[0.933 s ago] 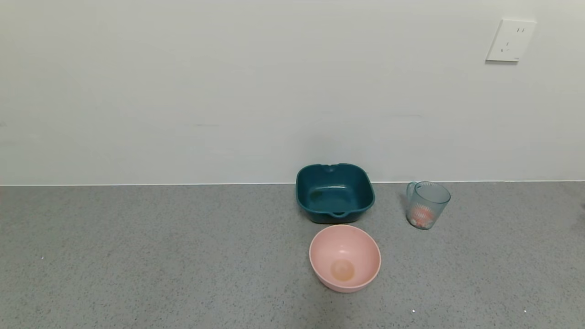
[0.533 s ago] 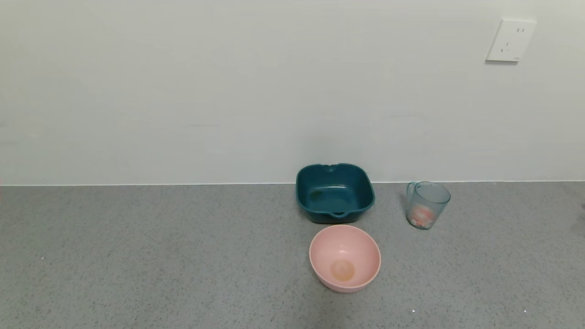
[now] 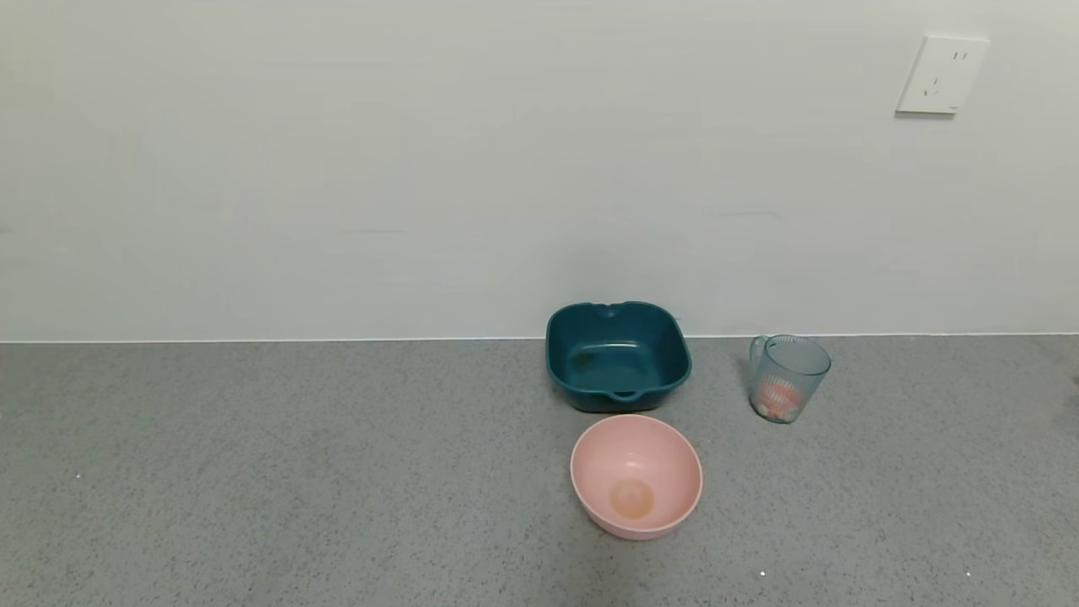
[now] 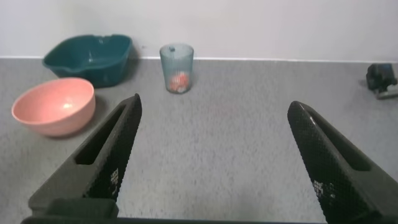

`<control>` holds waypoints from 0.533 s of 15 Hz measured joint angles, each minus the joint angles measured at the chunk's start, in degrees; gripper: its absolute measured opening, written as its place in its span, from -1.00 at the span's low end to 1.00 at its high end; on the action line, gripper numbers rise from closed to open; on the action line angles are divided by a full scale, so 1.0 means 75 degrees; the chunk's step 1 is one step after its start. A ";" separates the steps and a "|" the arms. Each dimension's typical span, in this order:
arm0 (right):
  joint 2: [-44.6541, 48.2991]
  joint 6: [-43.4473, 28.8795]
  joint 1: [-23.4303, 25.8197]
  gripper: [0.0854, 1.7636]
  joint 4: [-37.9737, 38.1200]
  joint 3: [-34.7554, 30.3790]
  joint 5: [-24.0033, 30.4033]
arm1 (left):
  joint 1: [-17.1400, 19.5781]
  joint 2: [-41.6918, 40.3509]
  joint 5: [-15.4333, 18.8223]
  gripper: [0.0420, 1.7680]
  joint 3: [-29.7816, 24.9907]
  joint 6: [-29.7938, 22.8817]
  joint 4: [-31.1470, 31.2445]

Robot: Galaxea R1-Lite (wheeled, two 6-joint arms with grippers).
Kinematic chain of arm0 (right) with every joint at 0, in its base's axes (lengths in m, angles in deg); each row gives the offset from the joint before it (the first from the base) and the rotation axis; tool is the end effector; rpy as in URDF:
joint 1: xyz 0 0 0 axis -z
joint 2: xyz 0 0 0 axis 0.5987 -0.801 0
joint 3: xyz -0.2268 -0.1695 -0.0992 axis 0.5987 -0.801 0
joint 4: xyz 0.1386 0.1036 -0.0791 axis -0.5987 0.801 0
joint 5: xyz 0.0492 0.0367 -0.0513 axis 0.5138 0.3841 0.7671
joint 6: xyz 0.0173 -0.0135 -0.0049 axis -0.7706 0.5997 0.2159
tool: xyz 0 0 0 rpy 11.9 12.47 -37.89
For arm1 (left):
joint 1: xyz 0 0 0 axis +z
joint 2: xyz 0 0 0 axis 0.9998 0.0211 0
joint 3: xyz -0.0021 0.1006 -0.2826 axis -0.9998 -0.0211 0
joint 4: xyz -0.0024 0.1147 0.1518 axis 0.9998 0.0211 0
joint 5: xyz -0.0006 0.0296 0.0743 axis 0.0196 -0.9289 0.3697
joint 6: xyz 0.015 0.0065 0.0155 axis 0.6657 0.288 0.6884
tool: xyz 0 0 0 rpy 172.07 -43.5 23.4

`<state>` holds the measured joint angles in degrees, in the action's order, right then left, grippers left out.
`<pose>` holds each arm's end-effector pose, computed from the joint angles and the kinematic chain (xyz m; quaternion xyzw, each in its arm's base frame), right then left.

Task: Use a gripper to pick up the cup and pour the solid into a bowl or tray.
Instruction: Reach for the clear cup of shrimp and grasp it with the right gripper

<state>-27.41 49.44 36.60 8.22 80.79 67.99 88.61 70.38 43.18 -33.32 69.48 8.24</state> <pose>-0.0283 -0.0010 0.1433 0.0069 -0.0459 -0.0186 0.9987 -0.0228 -0.0002 0.0750 0.0192 0.0019 -0.0103 0.9998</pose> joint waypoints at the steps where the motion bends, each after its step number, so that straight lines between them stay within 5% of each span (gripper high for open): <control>1: -0.0427 0.0007 -0.0011 0.94 -0.0028 0.0401 -0.0007 | 0.0000 0.0000 0.0000 0.94 0.0000 0.0000 0.0000; 8: -0.4036 0.0076 0.0068 0.94 -0.0130 0.3040 -0.0007 | 0.0000 0.0000 0.0000 0.94 0.0000 0.0000 -0.0003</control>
<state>-57.67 50.01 37.11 7.25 103.58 67.94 88.61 70.38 43.18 -33.32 69.48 8.22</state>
